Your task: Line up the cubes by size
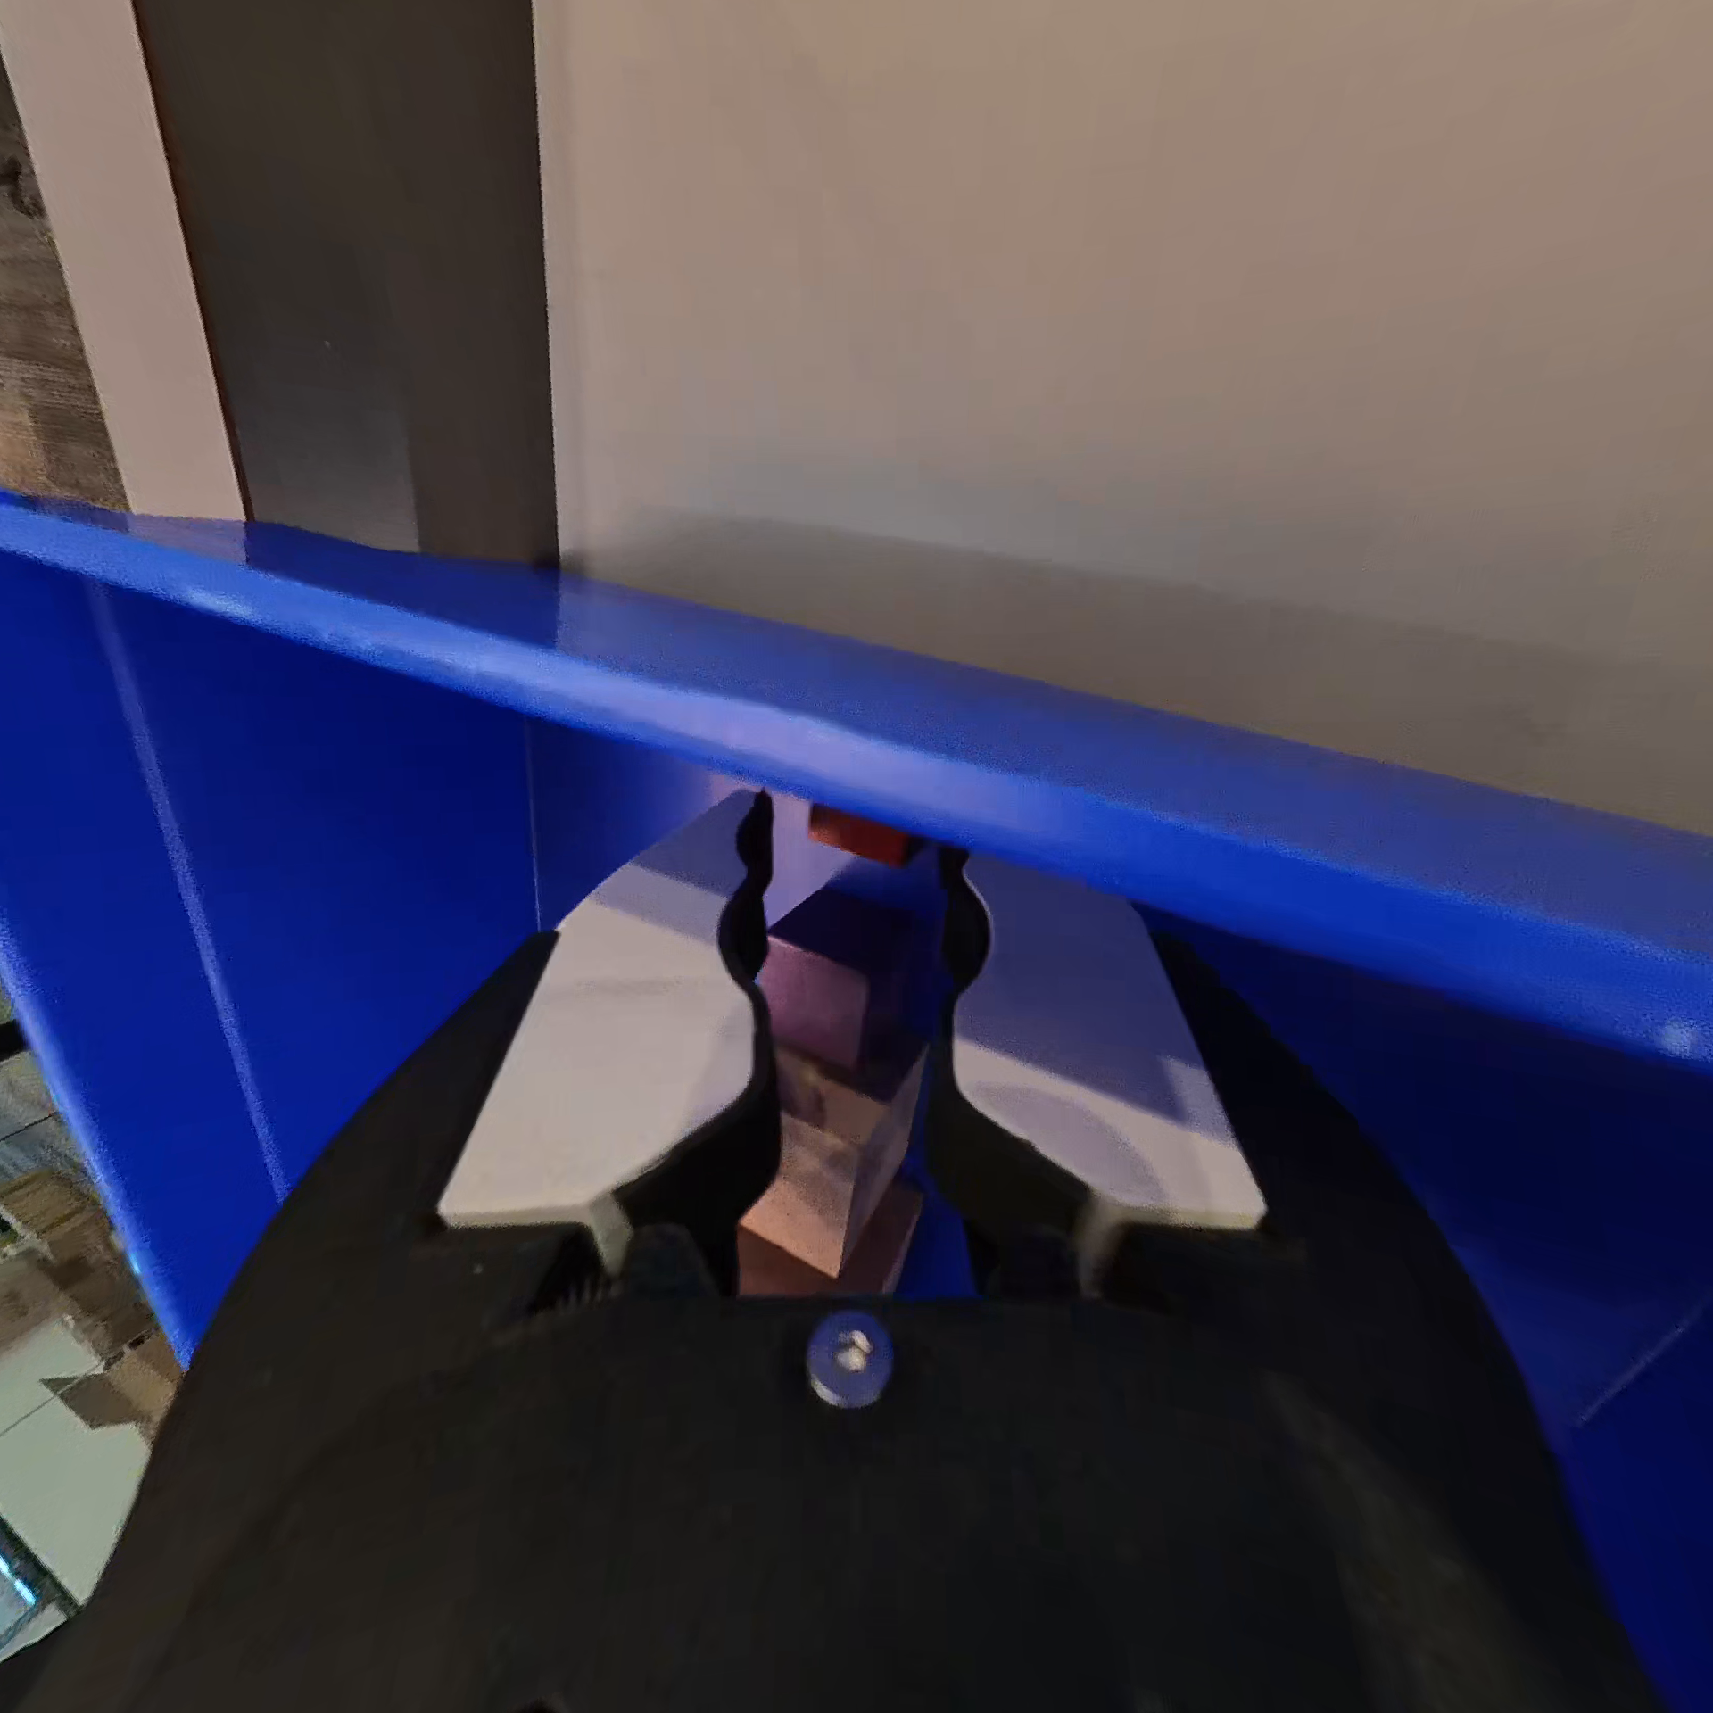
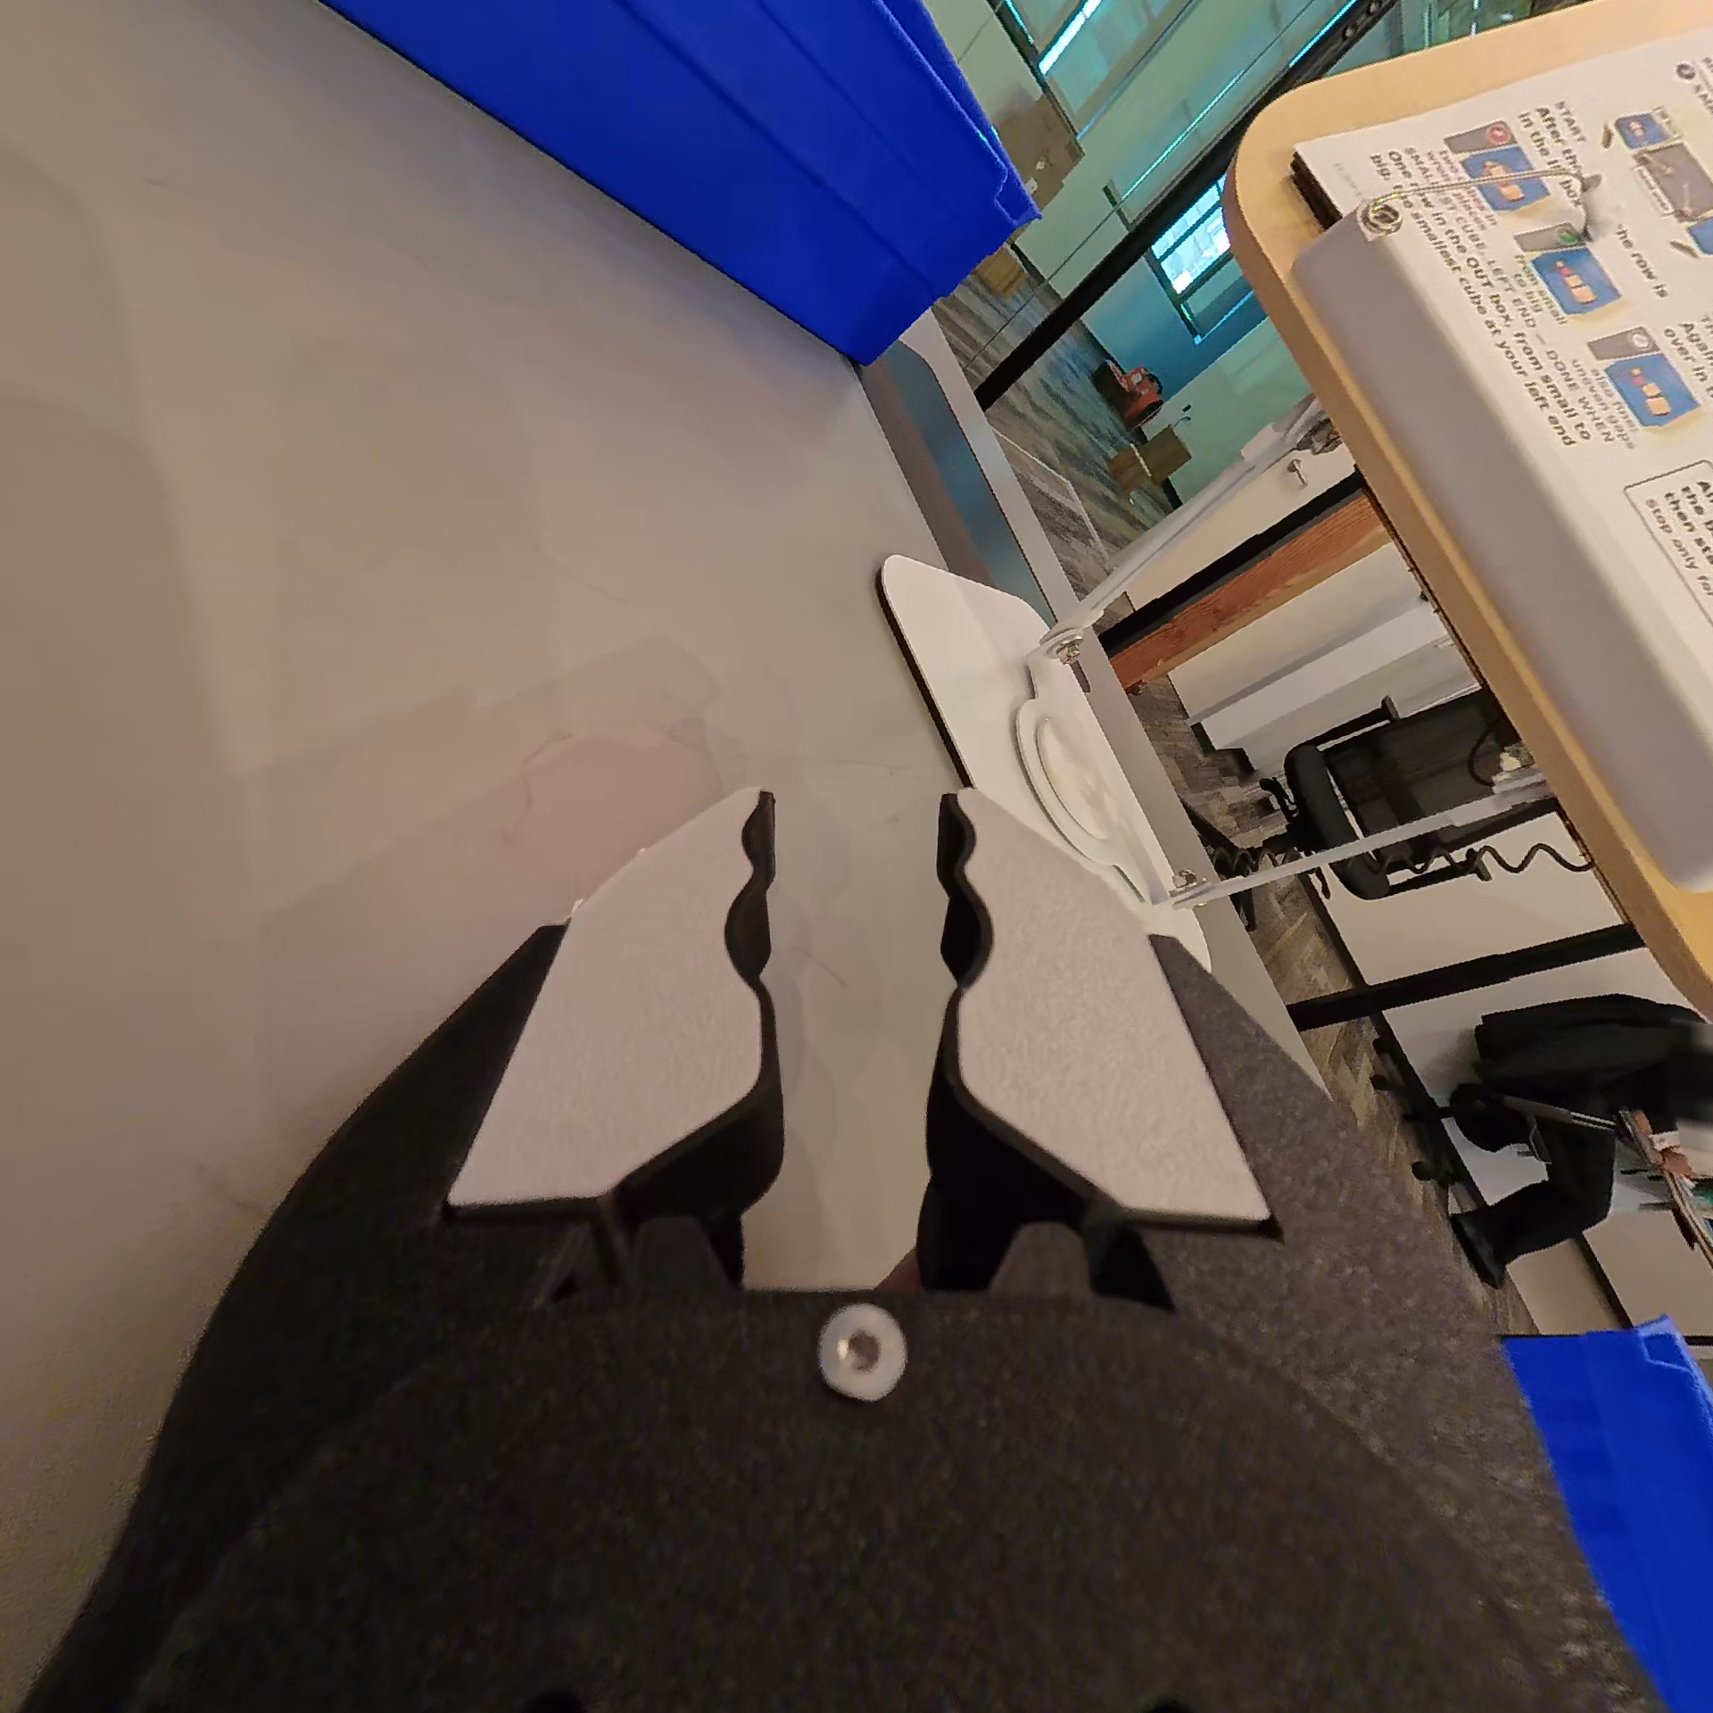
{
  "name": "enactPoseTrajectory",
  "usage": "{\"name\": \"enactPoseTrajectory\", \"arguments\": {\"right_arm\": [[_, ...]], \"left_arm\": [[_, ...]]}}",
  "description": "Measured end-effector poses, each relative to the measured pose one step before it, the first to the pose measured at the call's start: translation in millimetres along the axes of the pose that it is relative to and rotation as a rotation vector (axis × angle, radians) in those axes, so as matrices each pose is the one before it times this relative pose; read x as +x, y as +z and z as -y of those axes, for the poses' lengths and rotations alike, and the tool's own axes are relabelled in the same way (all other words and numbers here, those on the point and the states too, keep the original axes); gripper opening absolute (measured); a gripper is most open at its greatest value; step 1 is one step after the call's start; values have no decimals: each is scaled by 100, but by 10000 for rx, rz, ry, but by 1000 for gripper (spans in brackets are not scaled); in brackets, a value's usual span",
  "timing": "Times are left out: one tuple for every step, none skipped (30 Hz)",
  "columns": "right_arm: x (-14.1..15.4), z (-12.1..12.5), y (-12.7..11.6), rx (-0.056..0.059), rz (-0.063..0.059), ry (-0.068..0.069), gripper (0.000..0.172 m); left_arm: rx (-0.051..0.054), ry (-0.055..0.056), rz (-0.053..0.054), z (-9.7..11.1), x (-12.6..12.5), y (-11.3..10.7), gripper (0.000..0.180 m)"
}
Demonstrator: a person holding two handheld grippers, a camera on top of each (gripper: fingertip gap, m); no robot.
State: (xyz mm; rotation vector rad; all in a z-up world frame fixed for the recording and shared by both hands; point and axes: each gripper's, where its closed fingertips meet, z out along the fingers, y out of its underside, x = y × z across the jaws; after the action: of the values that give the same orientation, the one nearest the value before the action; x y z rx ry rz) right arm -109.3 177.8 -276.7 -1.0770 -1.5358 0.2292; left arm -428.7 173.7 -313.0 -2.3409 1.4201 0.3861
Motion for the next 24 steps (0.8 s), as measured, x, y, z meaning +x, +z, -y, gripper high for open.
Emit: {"name": "enactPoseTrajectory", "arguments": {"right_arm": [[-20, -12, 5, -7, 9, -20, 33], [-23, -11, 12, -10, 6, -11, 33], [-24, -9, 13, -9, 7, -12, 33], [-12, -17, 10, -6, 3, -11, 33], [-8, -8, 8, -5, 2, -4, 33], [-17, -3, 4, -5, 4, -6, 33], [-5, -13, 0, -5, 2, -7, 33], [-1, 0, 0, 0, 3, -5, 33], [-14, 1, 0, 2, 1, -3, 33], [-6, -6, 3, 1, 3, -6, 33], [-11, -2, -2, -1, 1, -7, 33], [-2, 4, 8, -1, 2, -2, 33], [-7, -10, 1, -3, 2, -3, 33], [0, -1, 5, -4, 2, -5, 33], [-11, -11, 6, -7, 2, 0, 33], [0, 0, 6, -4, 1, -3, 33], [-2, -7, 3, 0, 0, -6, 33], [-5, 9, -2, 3, 0, -3, 33], [-2, 3, 2, 2, 2, -1, 33], [-1, -3, -2, -2, 3, -3, 33], [-15, 0, 6, -3, 2, -4, 33], [-5, 10, 4, 0, 1, -5, 33], [-6, -7, 3, -1, 3, -6, 33], [-7, 8, 3, -2, 1, -3, 33]], "left_arm": [[-55, -24, 98, -103, -121, 149, 27], [-4, 44, 106, -35, -123, 81, 27], [47, -27, -9, 30, -2, -13, 27], [13, -57, -28, -25, 5, 14, 27], [10, 4, -3, 8, -11, 12, 27], [4, 67, 19, 16, -6, -5, 26], [21, 68, 19, 42, -16, -10, 26], [54, 49, 25, 98, -40, -27, 25], [80, 26, 45, 151, -67, -30, 25], [26, 28, 9, 81, -21, -68, 24], [9, 39, 16, 29, -26, -138, 23], [68, 34, 71, 111, -112, -190, 23], [115, -4, 18, 183, -42, -222, 23], [82, 15, 80, 102, -144, -228, 23], [12, 21, 86, -22, -150, -197, 23], [23, 30, 82, -11, -145, -194, 23], [70, 5, 94, 72, -165, -168, 23], [61, -5, 103, 73, -198, -145, 23], [19, 8, 57, 37, -111, -95, 23], [6, 24, 36, 27, -61, -41, 23], [20, 24, 3, 63, 18, -11, 22], [0, 19, 4, 32, 8, 16, 22], [-23, 14, -9, 14, 28, 27, 22], [-15, 29, 7, -3, 8, 30, 22]]}}
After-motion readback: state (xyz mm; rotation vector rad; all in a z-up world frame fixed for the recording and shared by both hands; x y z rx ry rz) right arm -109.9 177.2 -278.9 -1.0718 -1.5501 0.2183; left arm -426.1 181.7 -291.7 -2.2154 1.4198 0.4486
